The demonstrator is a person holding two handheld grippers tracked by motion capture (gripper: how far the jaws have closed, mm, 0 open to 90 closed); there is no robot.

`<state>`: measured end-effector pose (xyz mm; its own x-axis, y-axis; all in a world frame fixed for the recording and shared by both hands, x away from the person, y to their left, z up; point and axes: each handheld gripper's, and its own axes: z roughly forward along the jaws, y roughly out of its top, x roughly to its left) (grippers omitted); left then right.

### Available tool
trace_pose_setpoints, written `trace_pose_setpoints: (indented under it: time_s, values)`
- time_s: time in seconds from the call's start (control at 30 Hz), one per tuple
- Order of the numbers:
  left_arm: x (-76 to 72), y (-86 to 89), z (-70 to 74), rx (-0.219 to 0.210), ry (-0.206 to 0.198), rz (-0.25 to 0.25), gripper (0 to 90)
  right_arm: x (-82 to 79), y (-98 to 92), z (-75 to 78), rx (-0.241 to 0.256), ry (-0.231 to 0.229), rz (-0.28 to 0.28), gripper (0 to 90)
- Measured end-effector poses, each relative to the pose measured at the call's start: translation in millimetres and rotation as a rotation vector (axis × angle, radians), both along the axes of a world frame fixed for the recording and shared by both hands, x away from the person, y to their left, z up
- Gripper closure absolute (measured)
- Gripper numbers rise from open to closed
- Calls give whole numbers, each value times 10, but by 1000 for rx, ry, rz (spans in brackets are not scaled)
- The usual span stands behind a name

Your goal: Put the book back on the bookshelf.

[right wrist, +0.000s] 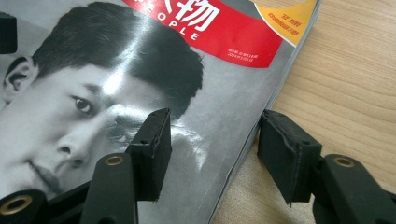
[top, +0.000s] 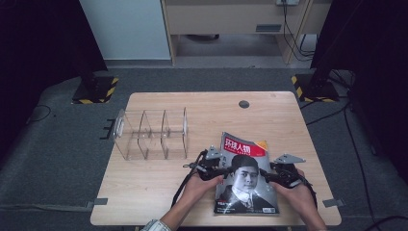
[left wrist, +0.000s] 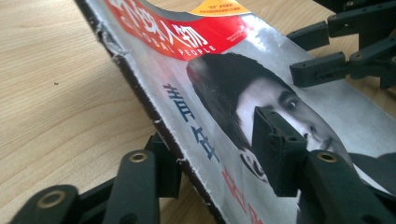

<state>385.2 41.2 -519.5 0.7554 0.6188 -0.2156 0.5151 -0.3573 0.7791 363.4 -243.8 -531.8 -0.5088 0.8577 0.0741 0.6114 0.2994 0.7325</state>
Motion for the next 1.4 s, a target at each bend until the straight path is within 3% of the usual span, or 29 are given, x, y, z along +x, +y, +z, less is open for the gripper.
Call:
trace_pose_setpoints:
  time_s: [0.1, 0.2, 0.33, 0.43, 0.67, 0.93, 1.03, 1.2, 1.3, 1.4]
  values:
    - [13, -19, 27, 18, -4, -19, 463, 0, 1, 0, 0, 1, -3, 443]
    - [44, -43, 84, 48, -33, -48, 414, -3, 5, -1, 4, 2, -11, 439]
    - [124, -61, 134, 37, -19, -60, 334, 5, 16, -9, 9, -1, -42, 385]
    - [197, -75, 140, 51, 4, -79, 327, 32, 62, -19, 2, -3, -23, 314]
    - [360, -109, 183, 60, 28, -87, 247, 69, 61, -22, -2, -3, -5, 312]
    - [505, -200, 253, 77, 15, -76, 213, 125, 68, -26, -6, -12, 24, 325]
    - [530, -214, 258, 85, 24, -104, 189, 132, 68, -27, -5, -15, 29, 326]
    - [587, -252, 268, 88, 21, -93, 270, 140, 63, -33, -4, -21, 39, 326]
    - [623, -281, 272, 123, 5, -97, 276, 150, 69, -34, -8, -29, 49, 330]
    - [655, -288, 280, 99, 7, -84, 276, 151, 87, -27, -28, -44, 63, 335]
